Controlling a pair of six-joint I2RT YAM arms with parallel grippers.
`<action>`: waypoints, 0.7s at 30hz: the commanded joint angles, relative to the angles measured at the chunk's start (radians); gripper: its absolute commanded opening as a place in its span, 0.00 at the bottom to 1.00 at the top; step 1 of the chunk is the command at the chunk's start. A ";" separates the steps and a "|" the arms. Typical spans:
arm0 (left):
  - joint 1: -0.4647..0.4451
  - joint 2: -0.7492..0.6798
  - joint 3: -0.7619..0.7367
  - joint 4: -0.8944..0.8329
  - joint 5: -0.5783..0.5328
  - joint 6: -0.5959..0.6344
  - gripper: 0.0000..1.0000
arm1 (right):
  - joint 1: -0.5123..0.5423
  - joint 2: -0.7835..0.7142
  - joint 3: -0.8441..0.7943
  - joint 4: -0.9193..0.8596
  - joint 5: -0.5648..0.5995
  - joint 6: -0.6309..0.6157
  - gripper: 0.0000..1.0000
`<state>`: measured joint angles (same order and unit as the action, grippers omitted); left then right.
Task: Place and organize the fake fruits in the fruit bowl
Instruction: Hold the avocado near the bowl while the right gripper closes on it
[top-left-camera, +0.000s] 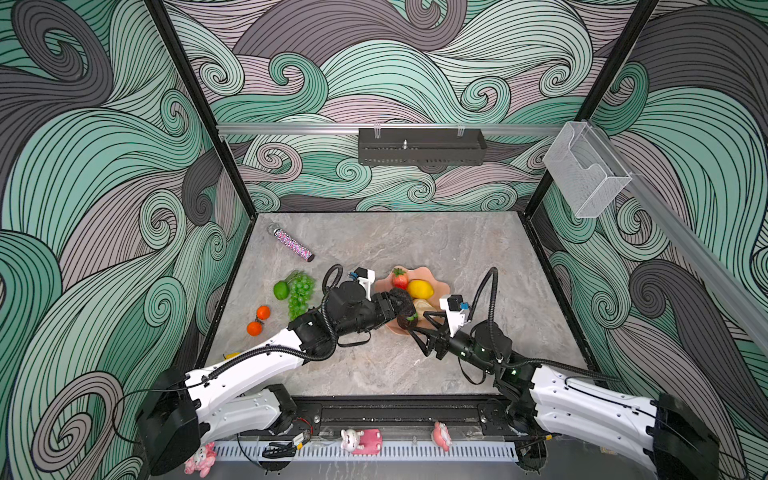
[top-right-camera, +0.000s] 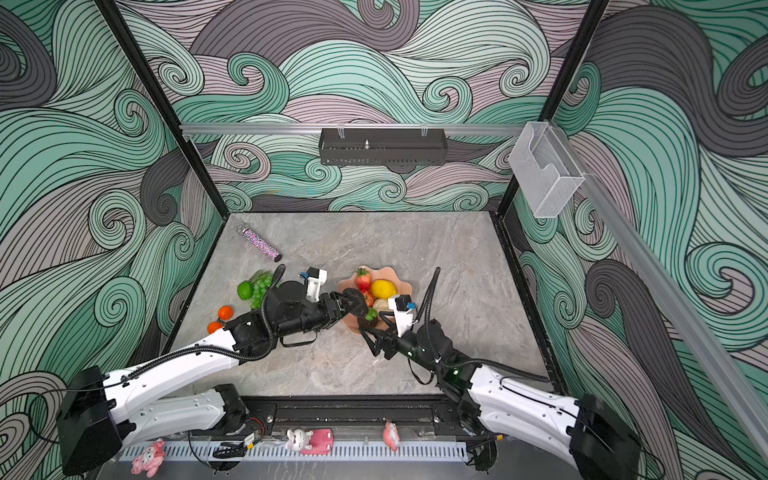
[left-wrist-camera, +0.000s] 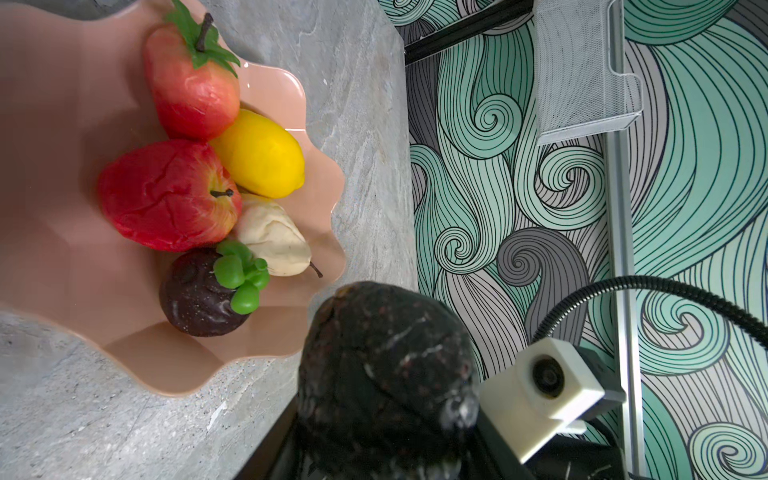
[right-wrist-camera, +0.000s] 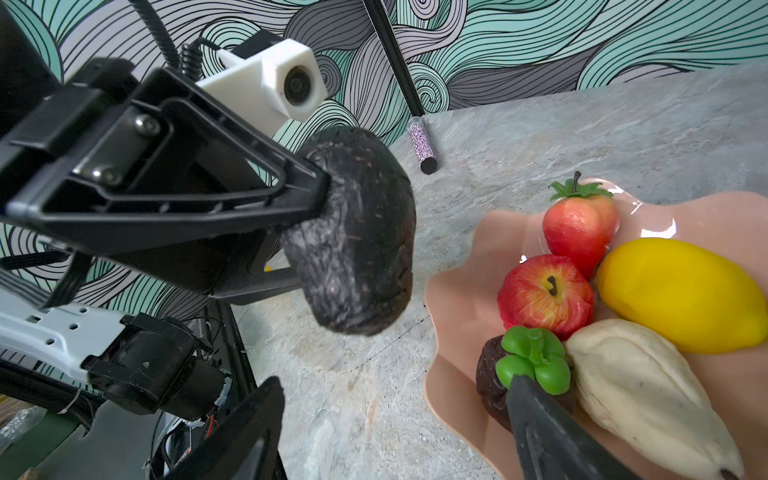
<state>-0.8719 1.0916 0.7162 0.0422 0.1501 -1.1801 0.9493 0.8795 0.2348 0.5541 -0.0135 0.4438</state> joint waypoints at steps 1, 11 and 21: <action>-0.020 0.015 -0.008 0.041 -0.032 -0.017 0.52 | 0.029 0.044 0.027 0.138 0.047 -0.043 0.85; -0.053 0.036 0.006 0.054 -0.032 -0.016 0.51 | 0.056 0.056 0.048 0.182 0.149 -0.085 0.75; -0.072 0.077 0.043 0.089 -0.002 -0.004 0.52 | 0.057 0.031 0.058 0.144 0.147 -0.107 0.66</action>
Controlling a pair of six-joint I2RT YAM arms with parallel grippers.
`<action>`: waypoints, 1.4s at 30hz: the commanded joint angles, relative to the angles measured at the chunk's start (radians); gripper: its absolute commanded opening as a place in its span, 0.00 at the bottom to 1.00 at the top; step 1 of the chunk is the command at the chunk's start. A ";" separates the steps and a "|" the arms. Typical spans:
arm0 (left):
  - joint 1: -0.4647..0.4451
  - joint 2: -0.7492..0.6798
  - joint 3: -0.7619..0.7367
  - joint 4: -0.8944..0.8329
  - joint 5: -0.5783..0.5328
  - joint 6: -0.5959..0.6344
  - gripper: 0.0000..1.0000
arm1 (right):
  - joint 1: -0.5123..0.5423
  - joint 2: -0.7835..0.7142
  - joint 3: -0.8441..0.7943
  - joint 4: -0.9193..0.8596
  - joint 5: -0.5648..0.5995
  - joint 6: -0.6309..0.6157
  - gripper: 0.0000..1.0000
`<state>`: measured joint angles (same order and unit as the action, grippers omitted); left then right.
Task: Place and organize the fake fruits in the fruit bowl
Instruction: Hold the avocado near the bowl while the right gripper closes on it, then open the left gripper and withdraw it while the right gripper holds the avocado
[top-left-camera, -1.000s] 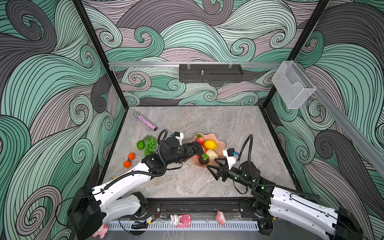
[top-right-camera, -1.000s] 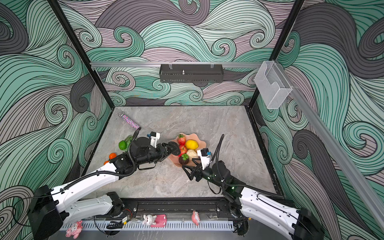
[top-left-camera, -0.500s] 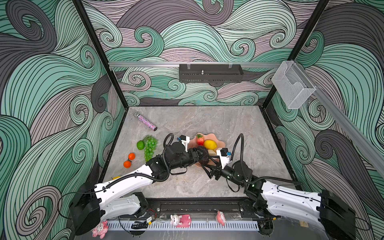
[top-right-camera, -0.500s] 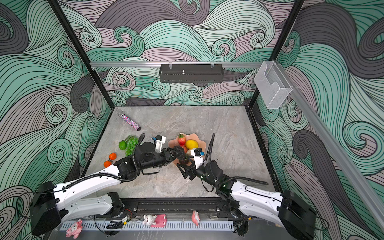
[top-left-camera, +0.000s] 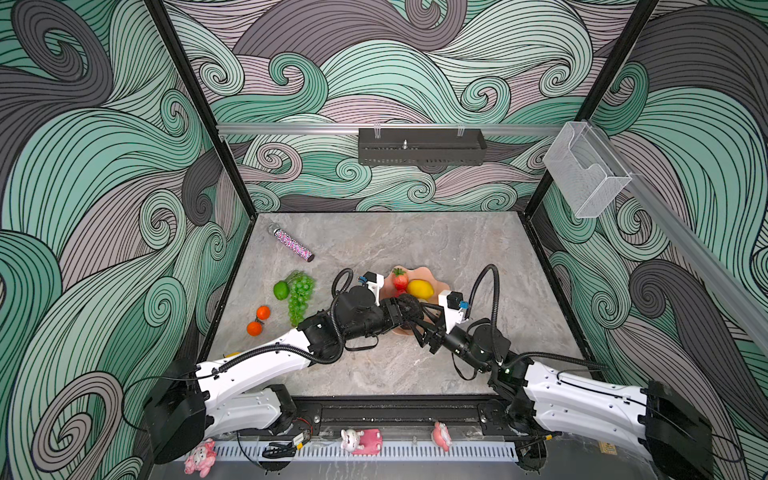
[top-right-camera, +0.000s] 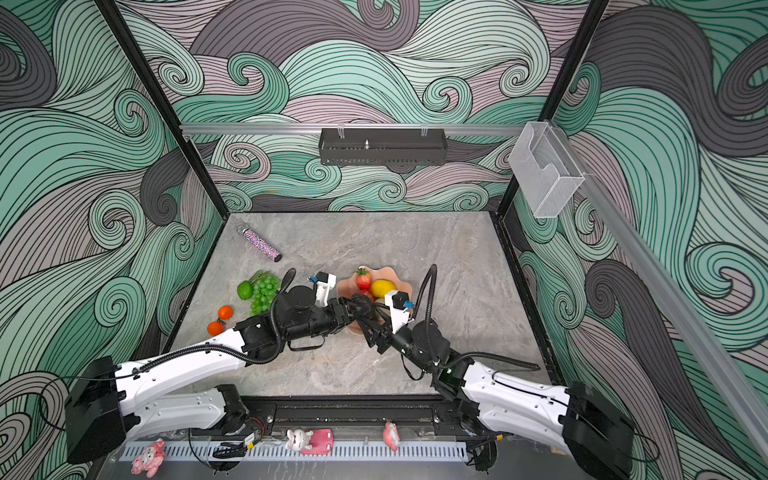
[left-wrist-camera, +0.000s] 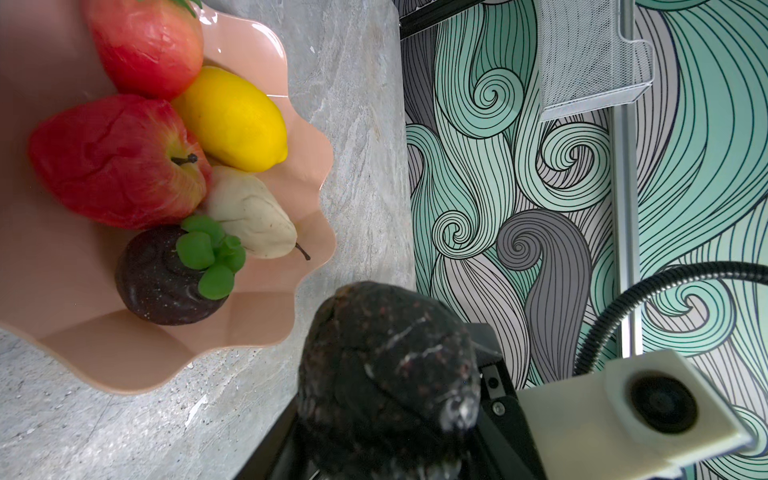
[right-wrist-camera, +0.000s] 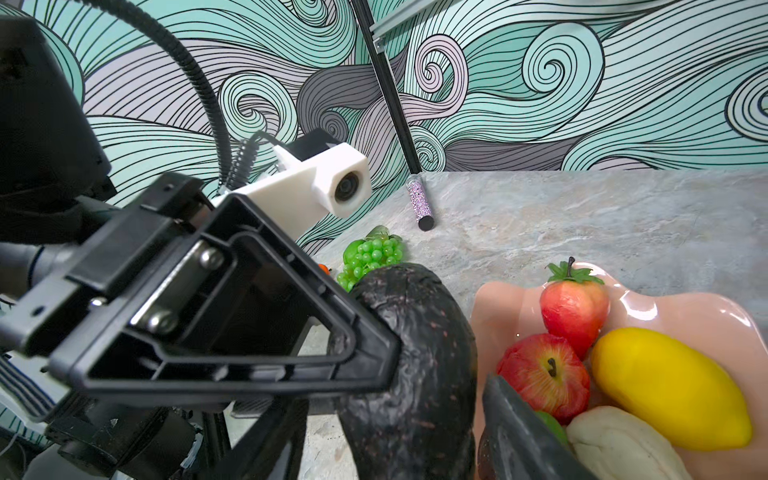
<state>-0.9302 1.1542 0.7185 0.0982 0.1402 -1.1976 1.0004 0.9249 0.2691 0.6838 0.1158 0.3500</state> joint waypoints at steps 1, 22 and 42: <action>-0.016 0.016 0.041 0.042 0.011 0.013 0.52 | 0.006 -0.017 0.022 0.013 0.018 -0.013 0.65; -0.025 0.035 0.070 0.032 0.044 0.039 0.61 | 0.005 -0.074 0.022 -0.076 0.071 -0.039 0.48; 0.153 -0.444 0.136 -0.694 -0.490 0.524 0.95 | 0.001 -0.032 0.168 -0.441 0.107 -0.059 0.51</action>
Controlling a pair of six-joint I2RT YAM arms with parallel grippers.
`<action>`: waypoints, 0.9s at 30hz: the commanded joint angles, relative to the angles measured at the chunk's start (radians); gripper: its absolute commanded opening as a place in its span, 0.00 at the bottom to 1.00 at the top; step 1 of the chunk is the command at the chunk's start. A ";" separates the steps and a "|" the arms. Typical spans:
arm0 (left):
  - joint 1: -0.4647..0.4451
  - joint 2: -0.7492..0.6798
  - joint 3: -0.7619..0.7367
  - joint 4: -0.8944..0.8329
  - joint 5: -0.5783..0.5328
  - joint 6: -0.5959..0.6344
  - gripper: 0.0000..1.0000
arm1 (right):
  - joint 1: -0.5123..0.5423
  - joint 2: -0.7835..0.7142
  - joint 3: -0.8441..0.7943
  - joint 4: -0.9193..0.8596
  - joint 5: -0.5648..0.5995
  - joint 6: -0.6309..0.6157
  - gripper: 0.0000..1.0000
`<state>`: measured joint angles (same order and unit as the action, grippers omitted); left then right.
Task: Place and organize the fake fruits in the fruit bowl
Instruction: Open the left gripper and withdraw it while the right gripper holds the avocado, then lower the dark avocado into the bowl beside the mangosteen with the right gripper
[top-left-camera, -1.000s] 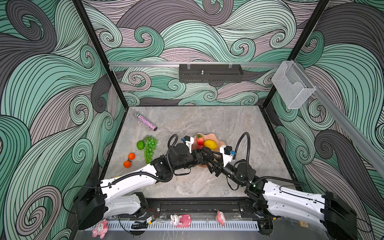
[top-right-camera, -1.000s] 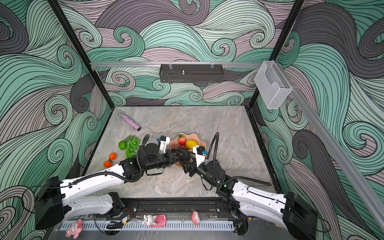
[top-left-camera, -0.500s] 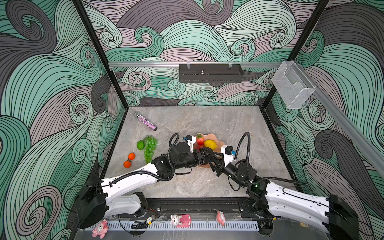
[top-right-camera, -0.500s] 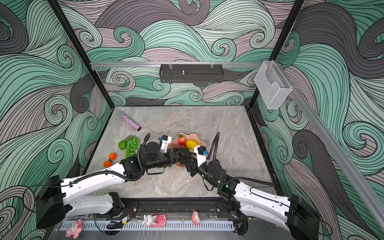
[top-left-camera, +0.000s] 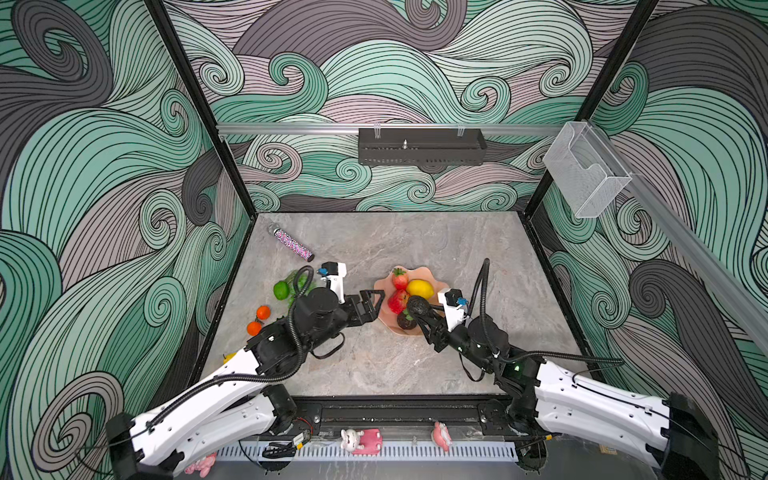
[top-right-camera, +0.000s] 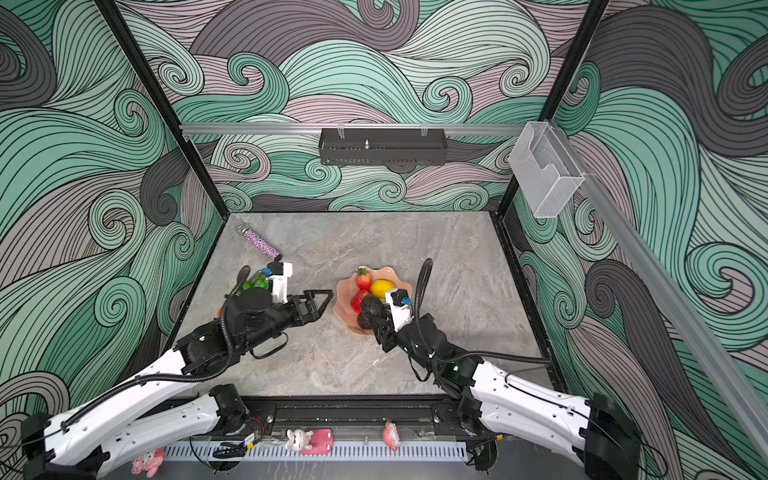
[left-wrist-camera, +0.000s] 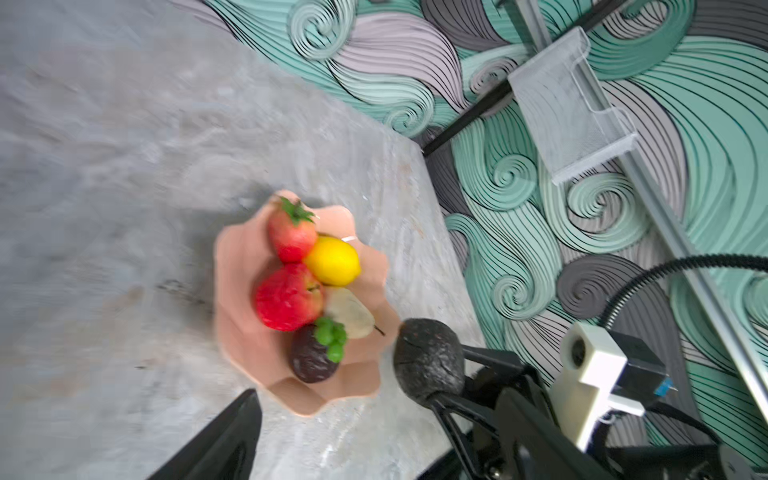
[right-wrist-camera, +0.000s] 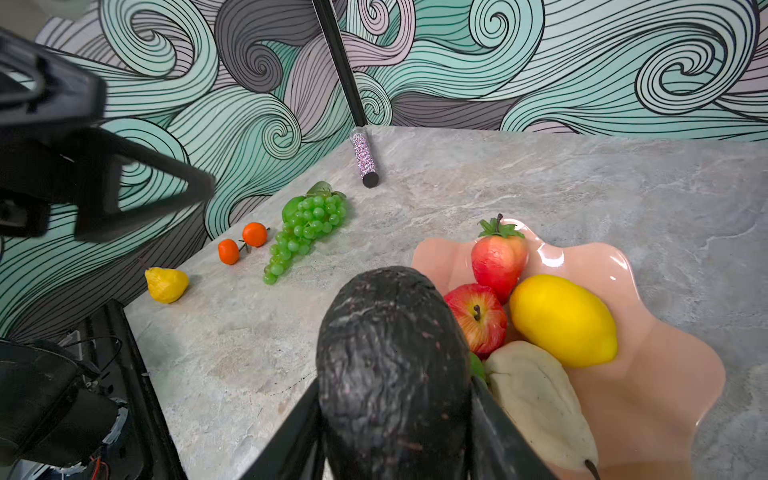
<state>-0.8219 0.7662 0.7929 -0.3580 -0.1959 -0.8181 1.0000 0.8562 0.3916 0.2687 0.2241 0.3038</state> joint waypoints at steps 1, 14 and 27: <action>0.064 -0.075 0.079 -0.278 -0.165 0.166 0.98 | 0.001 0.056 0.053 -0.015 -0.011 -0.014 0.52; 0.133 -0.215 0.168 -0.444 -0.390 0.386 0.99 | 0.005 0.444 0.378 -0.235 0.042 0.082 0.50; 0.134 -0.296 0.137 -0.437 -0.418 0.409 0.99 | 0.010 0.605 0.470 -0.260 0.030 0.057 0.52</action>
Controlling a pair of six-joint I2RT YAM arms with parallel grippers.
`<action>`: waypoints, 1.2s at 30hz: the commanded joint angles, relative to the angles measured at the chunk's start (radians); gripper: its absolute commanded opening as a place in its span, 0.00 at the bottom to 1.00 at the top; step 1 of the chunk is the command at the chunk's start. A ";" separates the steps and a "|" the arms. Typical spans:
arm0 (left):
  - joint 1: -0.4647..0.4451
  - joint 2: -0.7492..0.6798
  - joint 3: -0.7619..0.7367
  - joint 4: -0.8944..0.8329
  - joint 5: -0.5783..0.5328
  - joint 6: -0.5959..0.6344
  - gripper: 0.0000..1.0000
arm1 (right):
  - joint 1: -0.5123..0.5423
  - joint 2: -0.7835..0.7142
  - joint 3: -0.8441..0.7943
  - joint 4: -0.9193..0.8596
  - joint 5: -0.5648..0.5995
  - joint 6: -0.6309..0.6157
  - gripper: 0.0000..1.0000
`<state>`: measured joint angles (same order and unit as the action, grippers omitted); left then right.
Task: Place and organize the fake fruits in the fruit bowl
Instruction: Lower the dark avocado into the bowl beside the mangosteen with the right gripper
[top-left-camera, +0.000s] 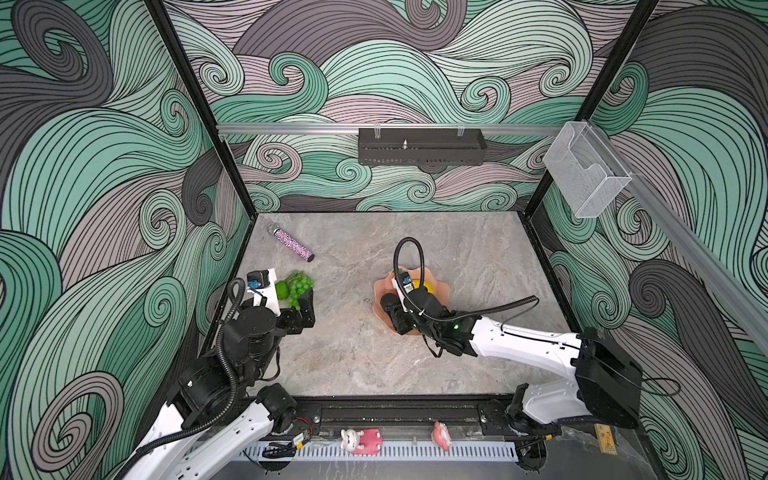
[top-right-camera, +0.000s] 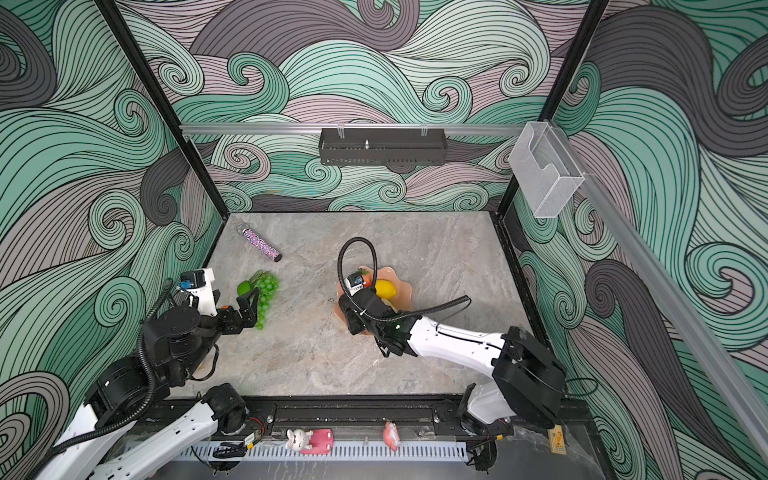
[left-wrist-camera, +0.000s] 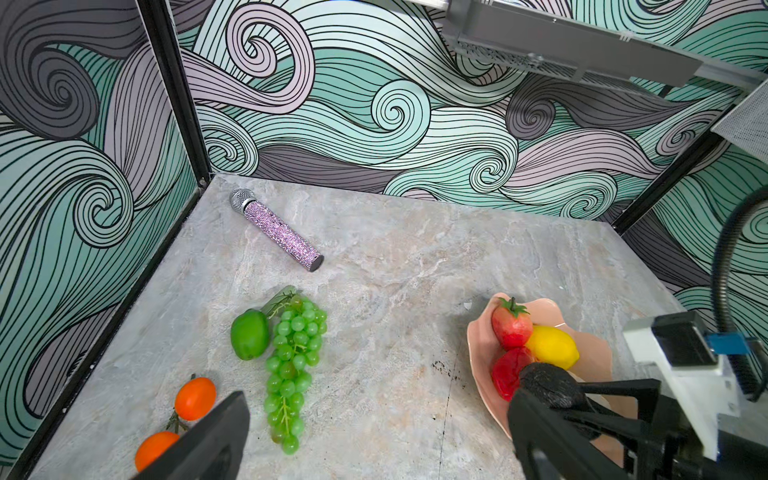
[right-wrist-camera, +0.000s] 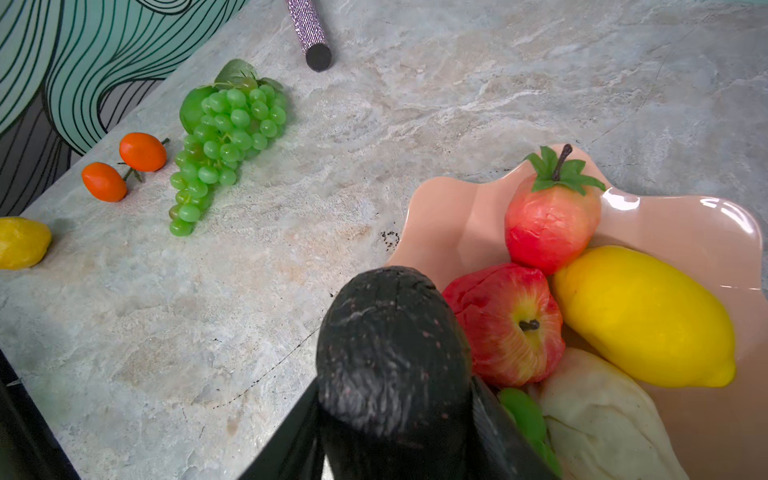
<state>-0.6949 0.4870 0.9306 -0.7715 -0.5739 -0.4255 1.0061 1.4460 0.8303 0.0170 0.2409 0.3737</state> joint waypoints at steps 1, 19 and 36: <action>0.006 -0.020 -0.003 -0.020 -0.040 0.016 0.99 | 0.005 0.029 0.038 -0.012 0.014 -0.019 0.52; 0.008 -0.039 -0.014 -0.019 -0.044 0.018 0.99 | 0.005 0.145 0.096 -0.031 0.049 -0.063 0.55; 0.011 -0.042 -0.015 -0.025 -0.054 0.021 0.99 | 0.021 0.154 0.107 -0.049 0.055 -0.073 0.62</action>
<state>-0.6895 0.4538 0.9165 -0.7734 -0.5991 -0.4133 1.0187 1.6054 0.9146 -0.0227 0.2821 0.3126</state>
